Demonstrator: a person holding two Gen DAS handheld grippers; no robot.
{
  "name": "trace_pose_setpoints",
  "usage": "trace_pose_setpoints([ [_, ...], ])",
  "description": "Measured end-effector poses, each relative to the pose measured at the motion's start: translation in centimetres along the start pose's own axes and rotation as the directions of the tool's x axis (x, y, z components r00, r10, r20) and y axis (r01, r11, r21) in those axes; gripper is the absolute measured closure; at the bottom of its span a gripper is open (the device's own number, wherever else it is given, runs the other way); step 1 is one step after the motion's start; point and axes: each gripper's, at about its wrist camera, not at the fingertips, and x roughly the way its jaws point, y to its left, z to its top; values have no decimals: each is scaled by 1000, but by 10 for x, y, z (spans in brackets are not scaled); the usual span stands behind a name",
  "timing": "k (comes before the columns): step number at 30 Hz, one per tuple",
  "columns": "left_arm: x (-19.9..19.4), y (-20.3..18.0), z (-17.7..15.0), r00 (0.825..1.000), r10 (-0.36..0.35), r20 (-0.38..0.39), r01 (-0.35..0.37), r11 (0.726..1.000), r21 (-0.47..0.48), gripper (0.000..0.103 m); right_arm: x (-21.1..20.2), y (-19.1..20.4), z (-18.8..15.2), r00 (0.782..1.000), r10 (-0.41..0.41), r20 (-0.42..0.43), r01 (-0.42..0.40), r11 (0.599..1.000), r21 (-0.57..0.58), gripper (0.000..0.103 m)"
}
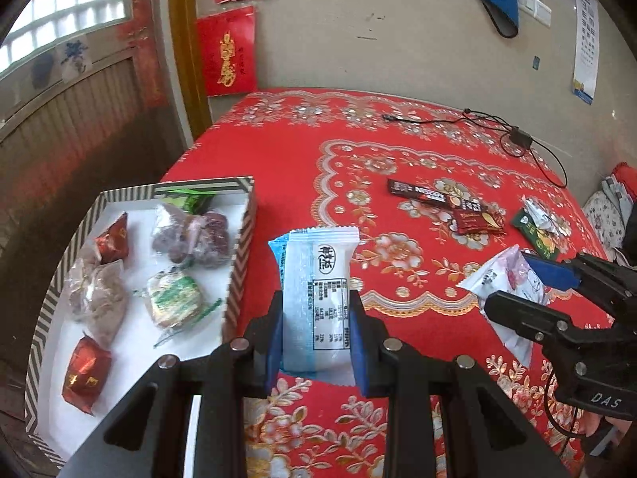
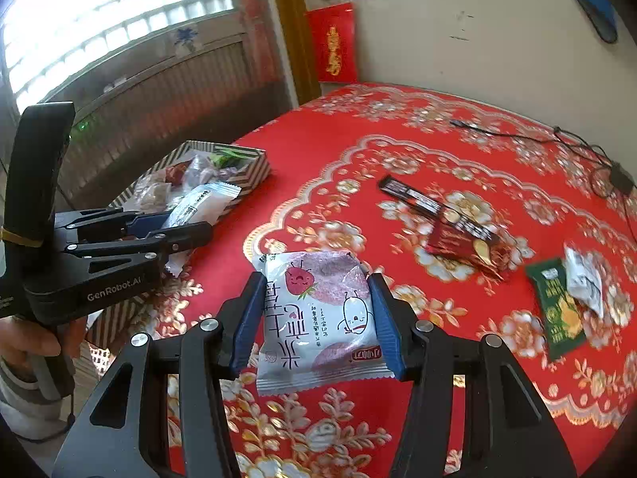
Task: Organize snacks
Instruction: 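Carry the wafer packet and cake packet over the white tray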
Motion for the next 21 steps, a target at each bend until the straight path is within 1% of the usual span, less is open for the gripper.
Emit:
trace_pose_setpoints([
  [8,-11,28,-2,999,49,23,-48,998,-43,72,18,29,17,999,42,-19,-43,997,-59,51],
  [11,-15,43,-5,997,78,30,-76,995,-66,72,24,44,24,998,63,-22,-64,994,-89,51],
  [21,-24,98,-22,990,140,8,-137,980,-147,72,52,95,50,989,146,-39,-150,975,-162,51],
])
